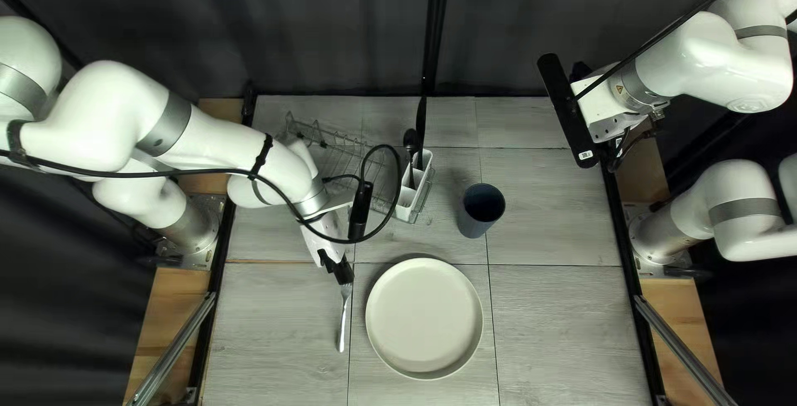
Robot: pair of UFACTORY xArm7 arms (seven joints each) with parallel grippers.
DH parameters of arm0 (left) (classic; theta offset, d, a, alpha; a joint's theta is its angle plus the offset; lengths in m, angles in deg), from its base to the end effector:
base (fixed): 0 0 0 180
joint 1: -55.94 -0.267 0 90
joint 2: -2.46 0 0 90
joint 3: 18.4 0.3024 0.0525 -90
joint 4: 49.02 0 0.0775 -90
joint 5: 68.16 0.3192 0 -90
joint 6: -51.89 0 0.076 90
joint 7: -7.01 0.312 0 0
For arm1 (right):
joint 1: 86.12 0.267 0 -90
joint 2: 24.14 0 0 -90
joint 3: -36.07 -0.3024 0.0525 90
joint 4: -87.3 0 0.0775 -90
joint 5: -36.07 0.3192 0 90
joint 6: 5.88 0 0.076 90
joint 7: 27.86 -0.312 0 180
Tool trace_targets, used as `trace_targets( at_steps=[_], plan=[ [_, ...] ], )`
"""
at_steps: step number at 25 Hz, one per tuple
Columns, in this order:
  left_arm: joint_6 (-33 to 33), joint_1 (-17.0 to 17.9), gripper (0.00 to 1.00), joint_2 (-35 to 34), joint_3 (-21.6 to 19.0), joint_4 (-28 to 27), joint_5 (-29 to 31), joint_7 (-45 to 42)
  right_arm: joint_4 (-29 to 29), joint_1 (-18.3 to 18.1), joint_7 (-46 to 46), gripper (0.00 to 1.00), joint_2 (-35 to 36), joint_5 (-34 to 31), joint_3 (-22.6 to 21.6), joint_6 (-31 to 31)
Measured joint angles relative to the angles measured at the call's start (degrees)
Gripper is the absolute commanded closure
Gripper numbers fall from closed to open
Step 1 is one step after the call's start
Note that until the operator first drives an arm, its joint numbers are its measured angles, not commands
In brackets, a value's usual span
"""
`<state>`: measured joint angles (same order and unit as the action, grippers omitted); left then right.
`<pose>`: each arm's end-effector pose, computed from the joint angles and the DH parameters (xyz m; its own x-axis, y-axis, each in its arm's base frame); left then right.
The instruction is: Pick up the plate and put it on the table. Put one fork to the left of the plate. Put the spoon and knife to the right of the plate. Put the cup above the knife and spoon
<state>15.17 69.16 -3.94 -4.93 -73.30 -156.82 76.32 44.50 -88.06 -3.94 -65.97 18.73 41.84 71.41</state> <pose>0.3961 -0.1292 0.0848 0.9179 0.2716 0.2892 0.0075 -0.7407 0.6718 0.2679 -0.1167 0.2814 0.9377 0.3470 0.0151 0.3314 -0.9068 0.2605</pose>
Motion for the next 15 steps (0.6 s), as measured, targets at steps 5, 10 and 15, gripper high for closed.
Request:
trace_targets(
  at_steps=[5,10,15],
  plan=[
    [-1.8,-0.5,0.88,1.7,0.7,-0.2,-1.3,1.8,0.0,0.0,0.0,0.0,0.0,0.0,0.0,0.0],
    [-2.9,-0.8,0.0,2.7,1.1,-0.8,-0.8,2.2,0.0,0.0,0.0,0.0,0.0,0.0,0.0,0.0],
    [-3.9,-1.6,0.0,3.8,1.9,-1.0,-0.3,3.3,0.0,0.0,0.0,0.0,0.0,0.0,0.0,0.0]
  ],
)
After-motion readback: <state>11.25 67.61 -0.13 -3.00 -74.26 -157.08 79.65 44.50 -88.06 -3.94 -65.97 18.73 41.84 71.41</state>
